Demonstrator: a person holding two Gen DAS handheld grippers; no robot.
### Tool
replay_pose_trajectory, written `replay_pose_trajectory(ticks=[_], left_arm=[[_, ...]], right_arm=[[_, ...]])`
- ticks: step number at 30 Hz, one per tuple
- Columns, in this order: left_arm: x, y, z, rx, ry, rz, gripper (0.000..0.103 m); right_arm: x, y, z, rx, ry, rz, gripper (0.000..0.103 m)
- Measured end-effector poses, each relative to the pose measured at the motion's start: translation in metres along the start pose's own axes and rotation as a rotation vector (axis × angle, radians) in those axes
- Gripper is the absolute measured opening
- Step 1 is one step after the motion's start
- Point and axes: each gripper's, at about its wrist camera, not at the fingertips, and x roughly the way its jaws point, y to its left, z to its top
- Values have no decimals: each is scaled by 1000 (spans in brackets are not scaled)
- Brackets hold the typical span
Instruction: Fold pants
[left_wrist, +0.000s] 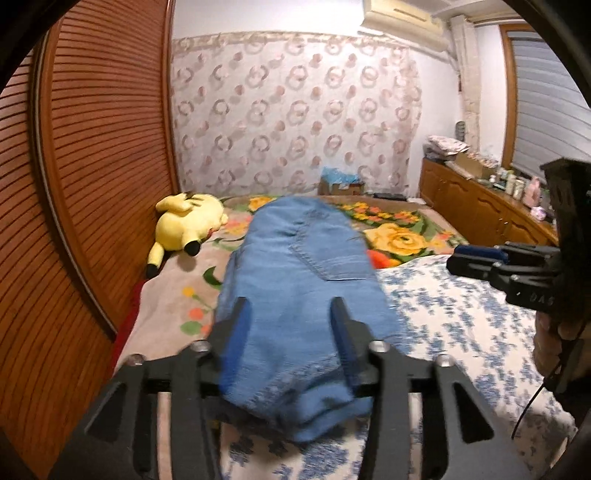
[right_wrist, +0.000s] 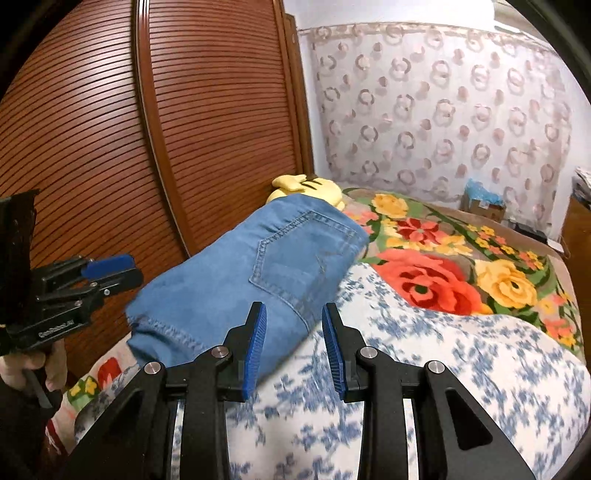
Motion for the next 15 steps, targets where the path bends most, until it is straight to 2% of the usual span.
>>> replay_pose_trajectory(ticks=[1, 2, 3, 5, 8, 13, 15], left_arm=[[-3, -4, 0, 4, 0, -9, 50], [-7, -8, 0, 9, 1, -15, 56], [-9, -11, -1, 11, 2, -18, 67], [-18, -16, -2, 8, -15, -41, 81], [-24, -22, -4, 3, -2, -76, 82], [-38, -35, -5, 9, -32, -79, 94], [-42, -40, -6, 9, -33, -77, 103]], right_arm=[[-6, -1, -3, 4, -2, -4, 32], [-12, 0, -6, 7, -5, -8, 32], [-19, 0, -9, 9, -8, -12, 32], [-32, 2, -15, 12, -15, -20, 32], [-51, 5, -25, 16, -27, -27, 32], [-76, 10, -38, 21, -43, -47, 32], [-84, 12, -42, 24, -45, -49, 32]])
